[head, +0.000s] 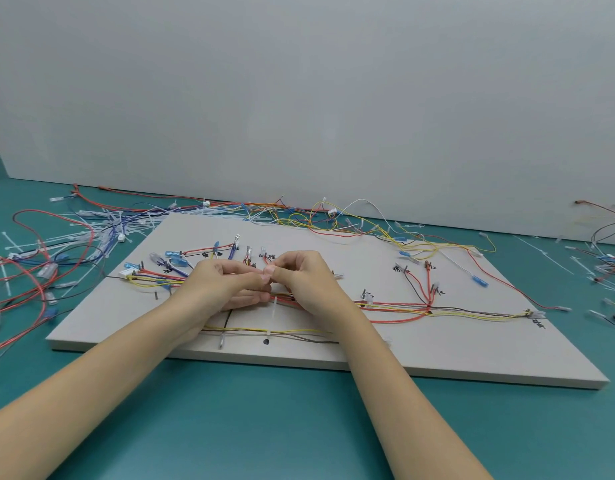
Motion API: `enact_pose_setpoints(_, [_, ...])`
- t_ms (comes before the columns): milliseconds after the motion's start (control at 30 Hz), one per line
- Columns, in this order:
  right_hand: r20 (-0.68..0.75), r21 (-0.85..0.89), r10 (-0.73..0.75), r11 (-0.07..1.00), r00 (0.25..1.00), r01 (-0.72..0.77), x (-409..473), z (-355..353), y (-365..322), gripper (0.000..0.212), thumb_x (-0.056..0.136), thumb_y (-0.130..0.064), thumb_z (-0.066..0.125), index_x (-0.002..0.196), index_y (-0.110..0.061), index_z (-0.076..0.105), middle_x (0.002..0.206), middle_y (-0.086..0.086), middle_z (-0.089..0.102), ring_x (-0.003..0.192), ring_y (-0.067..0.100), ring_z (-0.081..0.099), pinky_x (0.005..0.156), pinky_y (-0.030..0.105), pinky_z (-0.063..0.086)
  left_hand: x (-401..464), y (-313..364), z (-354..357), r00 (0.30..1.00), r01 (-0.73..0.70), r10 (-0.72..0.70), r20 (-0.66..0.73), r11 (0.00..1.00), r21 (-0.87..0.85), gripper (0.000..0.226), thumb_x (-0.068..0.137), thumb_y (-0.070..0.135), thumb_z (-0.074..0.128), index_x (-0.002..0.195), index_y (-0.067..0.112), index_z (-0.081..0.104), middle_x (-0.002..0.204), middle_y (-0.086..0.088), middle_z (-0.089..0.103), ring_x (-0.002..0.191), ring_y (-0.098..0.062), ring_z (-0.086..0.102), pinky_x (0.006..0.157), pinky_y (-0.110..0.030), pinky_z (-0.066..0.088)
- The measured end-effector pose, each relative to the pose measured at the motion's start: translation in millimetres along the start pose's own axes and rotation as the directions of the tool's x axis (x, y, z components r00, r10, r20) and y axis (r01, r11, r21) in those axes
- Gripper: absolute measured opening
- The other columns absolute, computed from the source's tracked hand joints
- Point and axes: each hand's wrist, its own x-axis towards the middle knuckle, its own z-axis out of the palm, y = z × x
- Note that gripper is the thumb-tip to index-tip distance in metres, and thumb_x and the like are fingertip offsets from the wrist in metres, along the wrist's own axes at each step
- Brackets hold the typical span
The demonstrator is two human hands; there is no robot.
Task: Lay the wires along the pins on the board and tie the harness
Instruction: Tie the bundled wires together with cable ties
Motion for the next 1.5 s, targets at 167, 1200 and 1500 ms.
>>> enact_pose_setpoints(167, [-0.004, -0.135, -0.048, 0.99, 0.999, 0.047, -2, 2, -2, 0.019, 0.094, -0.013, 0.058, 0.076, -0.015, 0.063, 0.064, -0.01, 0.054, 0.062, 0.002, 0.046, 0.062, 0.02, 0.036, -1, -1, -1, 1.0, -0.018, 0.019, 0.01, 1.0, -0.009, 0.02, 0.079, 0.012, 0.075, 0.094, 0.0, 0.073, 0.093, -0.02, 0.074, 0.084, -0.031, 0.073, 0.073, -0.026, 0.06])
enact_pose_setpoints(1200, [-0.059, -0.083, -0.076, 0.994, 0.995, 0.071, -4, 8, -5, 0.013, 0.088, -0.011, 0.066, 0.076, -0.017, 0.064, 0.072, -0.003, 0.061, 0.067, 0.008, 0.052, 0.065, 0.022, 0.043, 5, -8, -3, 0.979, -0.158, 0.194, -0.069, 0.923, 0.35, 0.004, 0.083, 0.008, 0.074, 0.079, 0.009, 0.073, 0.056, -0.001, 0.066, 0.049, -0.017, 0.057, 0.041, -0.023, 0.048])
enact_pose_setpoints(1500, [-0.084, 0.048, -0.117, 0.991, 0.99, 0.121, -6, 7, -19, 0.011, 0.089, -0.003, 0.063, 0.08, -0.009, 0.062, 0.07, 0.001, 0.057, 0.063, 0.009, 0.048, 0.061, 0.018, 0.039, 7, -10, -3, 0.967, -0.194, 0.255, -0.029, 0.801, 0.566, 0.012, 0.083, 0.011, 0.075, 0.072, 0.017, 0.075, 0.051, -0.007, 0.061, 0.042, -0.019, 0.054, 0.039, -0.025, 0.045])
